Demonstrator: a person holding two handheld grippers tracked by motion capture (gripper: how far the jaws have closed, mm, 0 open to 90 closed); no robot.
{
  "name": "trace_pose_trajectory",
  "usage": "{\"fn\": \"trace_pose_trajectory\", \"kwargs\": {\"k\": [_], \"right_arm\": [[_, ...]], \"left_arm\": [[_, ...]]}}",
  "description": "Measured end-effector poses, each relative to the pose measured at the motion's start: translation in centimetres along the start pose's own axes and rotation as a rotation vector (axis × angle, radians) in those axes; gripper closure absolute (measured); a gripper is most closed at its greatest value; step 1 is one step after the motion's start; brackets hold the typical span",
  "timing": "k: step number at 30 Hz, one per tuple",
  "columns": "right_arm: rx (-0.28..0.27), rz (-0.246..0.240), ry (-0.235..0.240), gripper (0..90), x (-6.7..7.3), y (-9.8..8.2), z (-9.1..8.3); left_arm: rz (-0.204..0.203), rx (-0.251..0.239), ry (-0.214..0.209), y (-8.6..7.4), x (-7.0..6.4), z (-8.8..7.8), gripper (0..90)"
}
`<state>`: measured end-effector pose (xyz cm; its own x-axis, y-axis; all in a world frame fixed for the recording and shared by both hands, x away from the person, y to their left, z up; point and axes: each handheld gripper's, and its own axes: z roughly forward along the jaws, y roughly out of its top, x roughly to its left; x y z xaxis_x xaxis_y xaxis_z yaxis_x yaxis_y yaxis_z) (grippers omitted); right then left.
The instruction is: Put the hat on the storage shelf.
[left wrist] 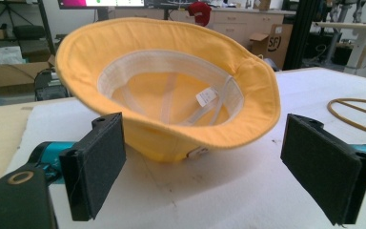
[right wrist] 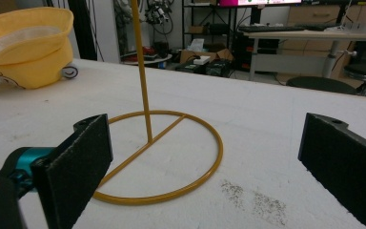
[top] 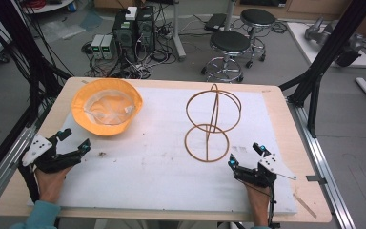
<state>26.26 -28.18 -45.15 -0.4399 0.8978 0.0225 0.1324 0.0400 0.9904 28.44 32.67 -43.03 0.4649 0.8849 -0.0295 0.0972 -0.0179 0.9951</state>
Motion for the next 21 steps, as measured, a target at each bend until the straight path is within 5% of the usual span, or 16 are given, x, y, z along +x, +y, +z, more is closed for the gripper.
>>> {"fn": "trace_pose_trajectory", "kwargs": {"k": [8, 21], "right_arm": [[0.000, -0.003, -0.003, 3.1, 0.1, 0.0, 0.0], [0.009, -0.020, -0.004, 3.1, 0.2, 0.0, 0.1]], "left_arm": [[0.051, 0.040, -0.020, 3.0, 0.4, 0.9, 15.2], [0.052, 0.160, -0.039, 7.7, 2.9, 3.3, 14.8]]}}
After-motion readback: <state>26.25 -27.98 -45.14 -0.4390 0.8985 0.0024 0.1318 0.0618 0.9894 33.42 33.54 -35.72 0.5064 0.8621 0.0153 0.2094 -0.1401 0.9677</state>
